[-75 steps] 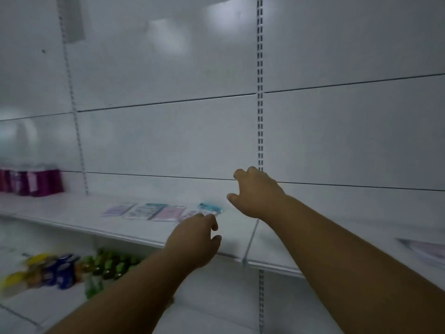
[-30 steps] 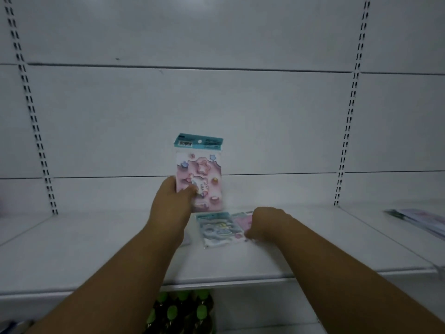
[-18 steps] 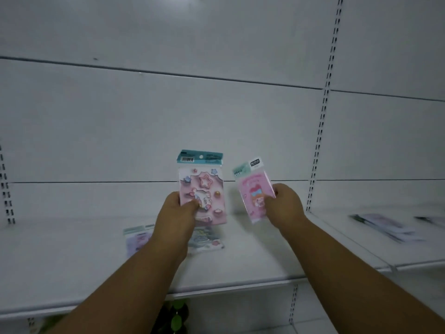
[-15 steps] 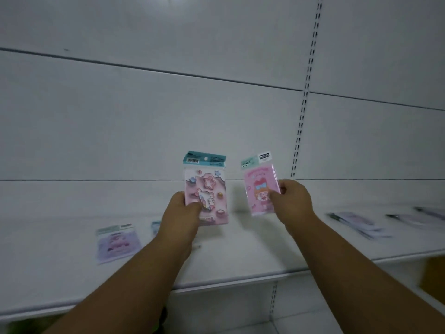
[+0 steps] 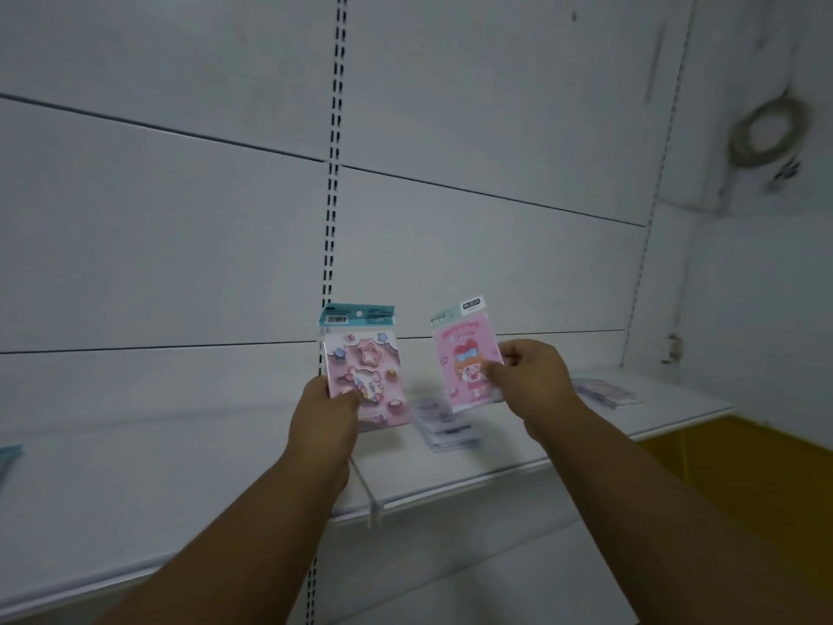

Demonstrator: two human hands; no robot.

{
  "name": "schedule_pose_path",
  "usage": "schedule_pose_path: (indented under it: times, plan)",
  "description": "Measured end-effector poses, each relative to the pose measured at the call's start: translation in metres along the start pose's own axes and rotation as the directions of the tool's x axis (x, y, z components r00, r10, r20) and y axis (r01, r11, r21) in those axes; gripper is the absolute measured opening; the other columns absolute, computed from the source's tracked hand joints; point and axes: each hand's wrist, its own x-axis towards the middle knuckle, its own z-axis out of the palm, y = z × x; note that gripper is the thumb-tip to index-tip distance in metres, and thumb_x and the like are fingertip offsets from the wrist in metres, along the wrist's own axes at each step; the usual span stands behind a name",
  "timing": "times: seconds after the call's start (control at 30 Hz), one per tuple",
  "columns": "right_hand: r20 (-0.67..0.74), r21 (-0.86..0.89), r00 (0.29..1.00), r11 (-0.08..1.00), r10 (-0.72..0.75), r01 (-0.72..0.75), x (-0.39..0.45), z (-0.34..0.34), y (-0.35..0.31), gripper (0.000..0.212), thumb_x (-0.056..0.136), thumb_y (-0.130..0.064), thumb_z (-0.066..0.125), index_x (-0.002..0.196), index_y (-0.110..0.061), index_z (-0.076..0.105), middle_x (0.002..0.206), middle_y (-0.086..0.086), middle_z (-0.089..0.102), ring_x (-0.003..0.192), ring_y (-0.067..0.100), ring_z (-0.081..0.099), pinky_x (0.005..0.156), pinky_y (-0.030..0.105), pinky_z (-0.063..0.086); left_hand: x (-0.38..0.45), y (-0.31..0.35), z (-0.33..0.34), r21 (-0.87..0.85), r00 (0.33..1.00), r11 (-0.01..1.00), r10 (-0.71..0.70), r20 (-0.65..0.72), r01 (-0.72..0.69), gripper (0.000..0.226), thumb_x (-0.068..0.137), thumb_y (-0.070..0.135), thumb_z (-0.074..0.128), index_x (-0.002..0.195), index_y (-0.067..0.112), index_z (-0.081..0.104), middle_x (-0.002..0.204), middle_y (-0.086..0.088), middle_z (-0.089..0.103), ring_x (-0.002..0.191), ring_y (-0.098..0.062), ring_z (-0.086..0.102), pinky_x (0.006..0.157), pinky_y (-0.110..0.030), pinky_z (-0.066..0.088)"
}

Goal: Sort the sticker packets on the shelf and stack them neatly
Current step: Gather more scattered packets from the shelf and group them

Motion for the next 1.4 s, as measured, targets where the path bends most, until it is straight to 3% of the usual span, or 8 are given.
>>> schedule_pose_path:
  times: [0.1, 0.3, 0.6, 0.73, 0.83, 0.97, 1.1, 1.4]
  plan:
    - [0.071, 0.03, 0.996, 0.998, 0.049, -0.051, 0.029, -0.003, 0.027, 0.016, 0.082, -0.007, 0.07, 0.071, -0.017, 0.066, 0.085, 0.01, 0.075, 0.068, 0.018, 0.072, 0.055, 0.029, 0.057, 0.0, -0.002, 0.022, -0.014, 0.997, 0.999, 0.029, -0.065, -0.03, 0.017, 0.09, 0.01, 0.056, 0.087, 0.025, 0.064, 0.087, 0.005, 0.073, 0.083, -0.021, 0.071, 0.081, -0.042, 0.057]
    - [0.272, -0.054, 0.948, 0.986, 0.164, -0.155, 0.067, 0.037, 0.062, 0.014, 0.075, -0.008, 0.077, 0.077, -0.002, 0.065, 0.089, 0.02, 0.071, 0.08, 0.033, 0.072, 0.074, 0.048, 0.06, 0.003, 0.003, 0.027, -0.082, 0.992, 0.996, 0.03, -0.124, -0.04, 0.023, 0.09, 0.003, 0.055, 0.087, 0.024, 0.063, 0.076, 0.006, 0.075, 0.077, -0.019, 0.073, 0.067, -0.034, 0.057]
    - [0.37, -0.623, 0.927, 0.758, 0.067, 0.194, 0.097, 0.06, 0.084, 0.036, 0.074, -0.038, 0.073, 0.064, -0.01, 0.052, 0.06, 0.0, 0.048, 0.067, 0.02, 0.052, 0.055, 0.021, 0.034, 0.043, 0.001, 0.057, -0.156, 1.0, 0.987, 0.023, -0.012, -0.024, 0.021, 0.09, 0.001, 0.054, 0.098, 0.016, 0.067, 0.088, -0.002, 0.078, 0.075, -0.019, 0.075, 0.05, -0.022, 0.054]
    - [0.336, -0.093, 0.941, 0.996, 0.037, -0.006, 0.11, 0.033, 0.061, 0.045, 0.093, -0.045, 0.05, 0.076, -0.006, 0.065, 0.07, 0.007, 0.065, 0.06, 0.019, 0.056, 0.056, 0.027, 0.042, 0.053, -0.012, 0.096, -0.159, 0.995, 0.985, -0.049, 0.087, 0.062, 0.021, 0.093, 0.004, 0.053, 0.103, 0.017, 0.066, 0.093, -0.005, 0.077, 0.078, -0.022, 0.075, 0.057, -0.03, 0.058]
    - [0.341, 0.218, 0.94, 0.973, -0.008, -0.071, 0.134, -0.007, 0.045, 0.042, 0.092, -0.047, 0.052, 0.095, -0.008, 0.066, 0.081, 0.007, 0.072, 0.064, 0.018, 0.062, 0.055, 0.033, 0.05, 0.062, -0.013, 0.138, -0.12, 0.984, 0.992, -0.019, 0.177, 0.041, 0.022, 0.092, 0.005, 0.053, 0.098, 0.022, 0.067, 0.092, -0.002, 0.078, 0.078, -0.021, 0.075, 0.06, -0.031, 0.059]
    - [0.236, 0.147, 0.972, 0.989, -0.009, -0.027, 0.178, -0.075, 0.079, 0.021, 0.085, -0.022, 0.069, 0.09, -0.002, 0.065, 0.085, 0.014, 0.075, 0.074, 0.032, 0.071, 0.071, 0.045, 0.061, 0.066, -0.025, 0.227, -0.047, 0.947, 0.999, 0.021, 0.32, -0.006, 0.024, 0.087, 0.002, 0.055, 0.088, 0.021, 0.069, 0.079, 0.005, 0.078, 0.071, -0.014, 0.074, 0.053, -0.024, 0.057]
    - [0.237, 0.061, 0.966, 0.991, 0.099, -0.117, 0.234, -0.148, 0.138, 0.023, 0.084, -0.016, 0.071, 0.091, 0.005, 0.064, 0.074, 0.012, 0.076, 0.065, 0.028, 0.074, 0.057, 0.034, 0.06, 0.076, -0.048, 0.327, 0.115, 0.911, 0.993, -0.057, 0.408, 0.011, 0.018, 0.083, 0.004, 0.06, 0.089, 0.015, 0.073, 0.086, -0.005, 0.077, 0.076, -0.023, 0.074, 0.069, -0.039, 0.063]
    - [0.291, -0.212, 0.91, 0.947, 0.296, -0.24, 0.369, -0.223, 0.281, 0.018, 0.081, -0.008, 0.073, 0.08, 0.006, 0.062, 0.071, 0.022, 0.07, 0.047, 0.026, 0.066, 0.046, 0.031, 0.055, 0.119, -0.108, 0.517, 0.591, 0.946, 0.805, -0.152, 0.287, -0.05, 0.025, 0.071, 0.015, 0.076, 0.091, 0.005, 0.064, 0.081, -0.014, 0.073, 0.07, -0.026, 0.073, 0.067, -0.04, 0.063]
